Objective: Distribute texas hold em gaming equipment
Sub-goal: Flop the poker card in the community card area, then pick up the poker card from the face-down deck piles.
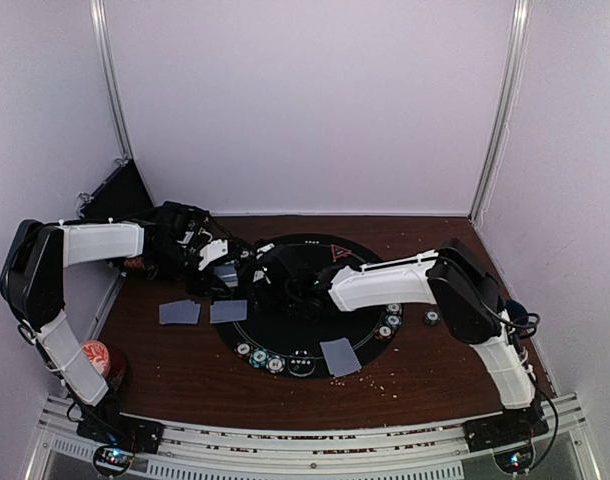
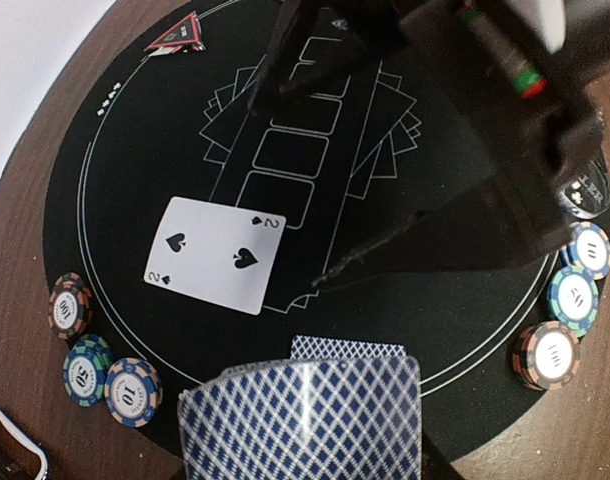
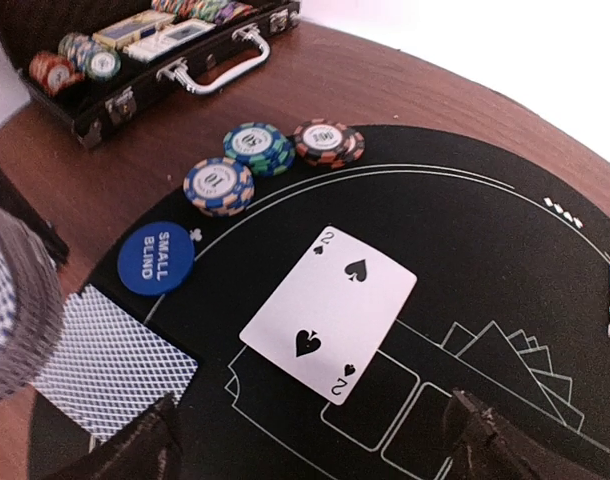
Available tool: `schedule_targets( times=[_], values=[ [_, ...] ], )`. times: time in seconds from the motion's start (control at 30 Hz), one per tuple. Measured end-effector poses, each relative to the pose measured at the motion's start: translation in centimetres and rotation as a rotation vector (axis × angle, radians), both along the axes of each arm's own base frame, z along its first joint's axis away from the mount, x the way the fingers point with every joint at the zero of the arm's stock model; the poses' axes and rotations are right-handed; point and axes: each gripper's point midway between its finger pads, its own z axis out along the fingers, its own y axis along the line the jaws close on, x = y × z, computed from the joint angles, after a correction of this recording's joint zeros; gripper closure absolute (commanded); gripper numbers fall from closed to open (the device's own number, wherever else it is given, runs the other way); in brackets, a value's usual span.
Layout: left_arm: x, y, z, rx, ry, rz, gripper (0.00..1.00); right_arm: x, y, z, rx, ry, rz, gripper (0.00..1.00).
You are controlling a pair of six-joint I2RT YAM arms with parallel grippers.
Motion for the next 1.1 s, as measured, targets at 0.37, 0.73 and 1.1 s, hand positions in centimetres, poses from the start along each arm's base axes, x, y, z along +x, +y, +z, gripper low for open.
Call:
schedule_targets(
  times=[0.37, 0.73, 1.1],
  values=[
    [-0.4, -0.4, 0.8, -0.021, -0.009, -0.018, 0.58, -2.3, -5.6, 6.4, 0.343, 0.106, 0.052, 0.00],
    [-4.9, -3.7, 1.0, -0.017, -0.041, -0.184, 0.58, -6.7, -1.9, 8.0, 0.575, 0.275, 0.327, 0.03],
    [-6.3, -4.4, 1.1, -0.019, -0.052, -0.244, 0.58, -8.0, 0.2, 4.6, 0.603, 0.401, 0.416, 0.14]
  ],
)
